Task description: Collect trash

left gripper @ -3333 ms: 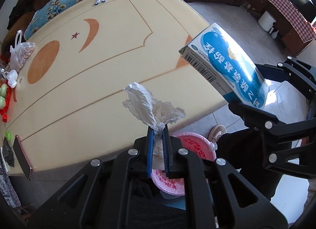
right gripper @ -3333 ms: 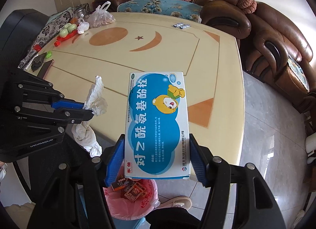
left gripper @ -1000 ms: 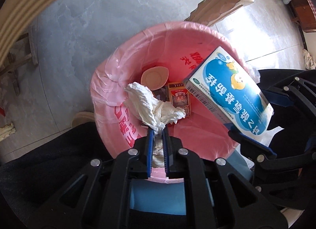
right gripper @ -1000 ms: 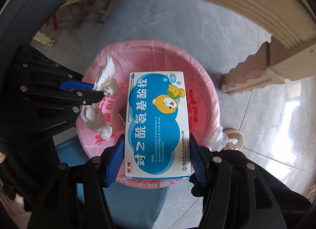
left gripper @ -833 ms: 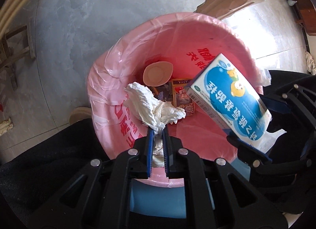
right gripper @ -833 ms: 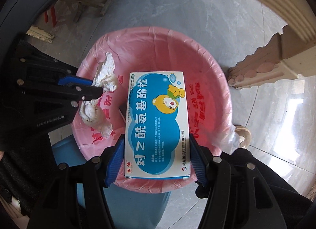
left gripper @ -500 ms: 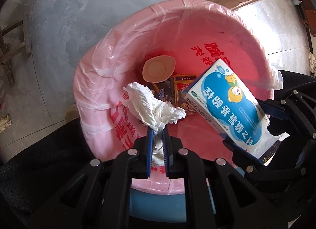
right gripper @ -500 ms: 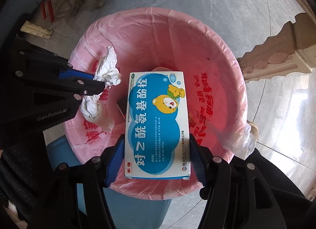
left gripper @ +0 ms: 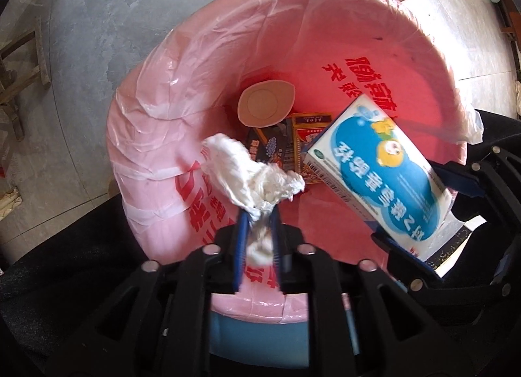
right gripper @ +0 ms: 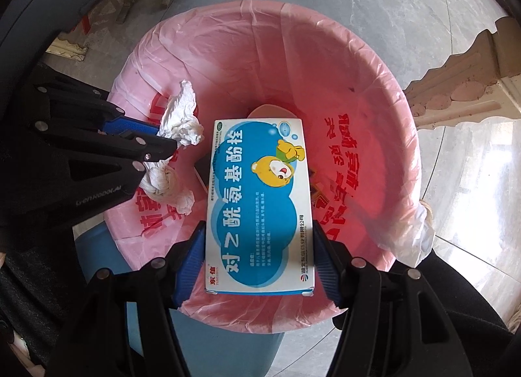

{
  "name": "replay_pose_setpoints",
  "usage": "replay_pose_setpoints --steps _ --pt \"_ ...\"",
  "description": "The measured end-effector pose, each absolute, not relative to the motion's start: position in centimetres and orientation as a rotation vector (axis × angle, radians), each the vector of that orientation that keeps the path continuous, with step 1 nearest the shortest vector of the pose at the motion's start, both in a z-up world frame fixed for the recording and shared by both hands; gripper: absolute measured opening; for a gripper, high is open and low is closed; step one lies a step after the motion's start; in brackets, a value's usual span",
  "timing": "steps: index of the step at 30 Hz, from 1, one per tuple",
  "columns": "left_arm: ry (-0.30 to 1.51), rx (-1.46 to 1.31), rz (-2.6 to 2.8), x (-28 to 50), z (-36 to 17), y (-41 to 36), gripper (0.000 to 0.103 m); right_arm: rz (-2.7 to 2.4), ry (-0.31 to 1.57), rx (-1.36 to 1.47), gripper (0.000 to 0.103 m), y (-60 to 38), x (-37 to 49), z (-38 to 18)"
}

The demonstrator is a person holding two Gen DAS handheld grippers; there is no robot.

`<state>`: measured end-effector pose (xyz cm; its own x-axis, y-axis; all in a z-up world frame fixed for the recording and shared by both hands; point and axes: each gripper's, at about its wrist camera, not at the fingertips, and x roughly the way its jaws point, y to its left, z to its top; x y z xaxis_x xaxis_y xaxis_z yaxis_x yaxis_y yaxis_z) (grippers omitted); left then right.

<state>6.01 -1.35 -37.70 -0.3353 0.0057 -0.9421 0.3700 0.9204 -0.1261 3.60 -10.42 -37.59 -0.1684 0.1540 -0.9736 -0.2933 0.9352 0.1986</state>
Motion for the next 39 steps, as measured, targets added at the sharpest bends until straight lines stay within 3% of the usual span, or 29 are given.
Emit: replay_pose_setpoints --steps 4,5,10,31,33,39 --pt "1.87 0.314 -0.389 5.8 -37.4 -2.0 0.035 0.392 1.688 -0.112 0.068 -10.3 3.6 -37.6" --pt "1.865 0.326 -0.391 5.7 -37.4 -2.1 0.043 0.392 1.687 -0.113 0.068 -10.4 3.6 -37.6" --pt "1.858 0.338 -0.396 5.7 -37.3 -2.5 0.05 0.387 1.69 -0.114 0.068 -10.6 3.8 -37.8" --pt "1.815 0.352 -0.386 5.2 -35.8 -2.0 0.067 0.301 1.66 -0.078 0.07 -11.8 3.9 -35.7" --pt "1.784 0.347 -0.37 4.8 -34.9 -2.2 0.067 0.261 1.649 -0.078 0.08 -12.2 3.6 -35.0" --pt "1.68 0.263 -0.326 4.1 -31.2 -2.2 0.067 0.201 1.571 -0.047 0.086 -13.5 2.9 -31.6"
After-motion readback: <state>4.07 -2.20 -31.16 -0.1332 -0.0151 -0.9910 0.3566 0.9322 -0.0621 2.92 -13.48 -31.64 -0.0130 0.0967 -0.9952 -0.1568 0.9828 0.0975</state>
